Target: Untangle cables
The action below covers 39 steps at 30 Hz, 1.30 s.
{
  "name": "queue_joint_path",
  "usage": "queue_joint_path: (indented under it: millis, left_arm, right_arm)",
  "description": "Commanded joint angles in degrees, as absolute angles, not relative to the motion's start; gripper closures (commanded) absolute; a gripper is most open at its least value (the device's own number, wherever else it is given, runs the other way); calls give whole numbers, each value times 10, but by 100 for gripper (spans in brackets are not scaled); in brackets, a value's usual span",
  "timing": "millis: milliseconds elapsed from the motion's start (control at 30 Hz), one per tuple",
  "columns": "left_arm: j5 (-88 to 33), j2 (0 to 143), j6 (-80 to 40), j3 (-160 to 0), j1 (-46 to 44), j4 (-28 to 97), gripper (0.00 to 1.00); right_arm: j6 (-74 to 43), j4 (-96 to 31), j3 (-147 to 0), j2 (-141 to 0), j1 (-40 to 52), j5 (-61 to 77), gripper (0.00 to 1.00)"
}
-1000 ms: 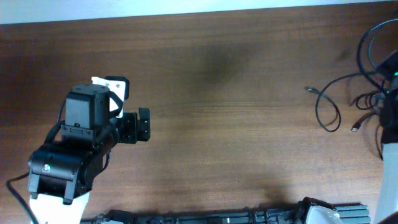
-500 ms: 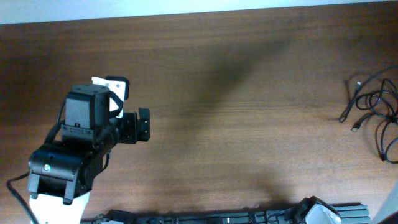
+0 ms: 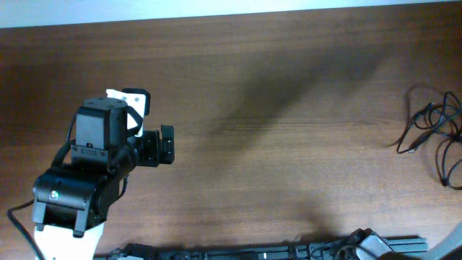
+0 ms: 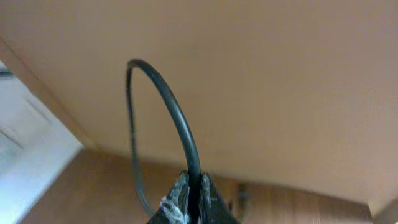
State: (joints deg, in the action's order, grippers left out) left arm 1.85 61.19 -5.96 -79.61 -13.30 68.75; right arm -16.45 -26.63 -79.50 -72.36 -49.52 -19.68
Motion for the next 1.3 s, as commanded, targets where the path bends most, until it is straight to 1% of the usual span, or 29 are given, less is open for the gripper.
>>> queue_joint_path:
  millis: [0, 233, 267, 333, 367, 400, 433, 500, 667, 767, 933, 1067, 1267]
  left_arm:
    - [12, 612, -51, -807, -130, 686, 1]
    - [12, 612, -51, -807, -130, 686, 1]
    - [12, 612, -51, -807, -130, 686, 1]
    - [12, 612, -51, -807, -130, 686, 1]
    - [12, 612, -51, -807, -130, 686, 1]
    - [12, 612, -51, -807, -130, 686, 1]
    - [12, 612, -51, -807, -130, 686, 1]
    - [12, 612, -51, -807, -130, 686, 1]
    - [12, 612, -51, -807, -130, 686, 1]
    - [12, 612, -51, -807, -130, 686, 2]
    - [12, 612, -51, -807, -130, 686, 1]
    - [12, 612, -51, -807, -130, 686, 1]
    - [12, 612, -51, -807, -130, 686, 1]
  right_arm:
    - [-163, -282, -798, -754, -496, -199, 96]
    - [-165, -299, -798, -772, -496, -143, 95]
    - [-165, -304, -798, -772, -496, -136, 89]
    - [-165, -315, -798, -772, -496, -135, 71]
    - [-165, -321, -798, -772, -495, -134, 59]
    - [-165, -329, -798, -772, -495, -129, 38]
    - [-165, -335, -798, -772, -495, -119, 28]
    - [-165, -344, -798, -772, -495, -86, 19]
    - [-159, -371, -798, -772, -495, 19, 14]
    - [-132, -395, -798, -772, -495, 106, 14]
    - [-72, -435, -798, -772, -470, 193, 14]
    - [-32, -457, -798, -772, -394, 193, 14]
    - [-8, -494, -798, -772, -258, 189, 14]
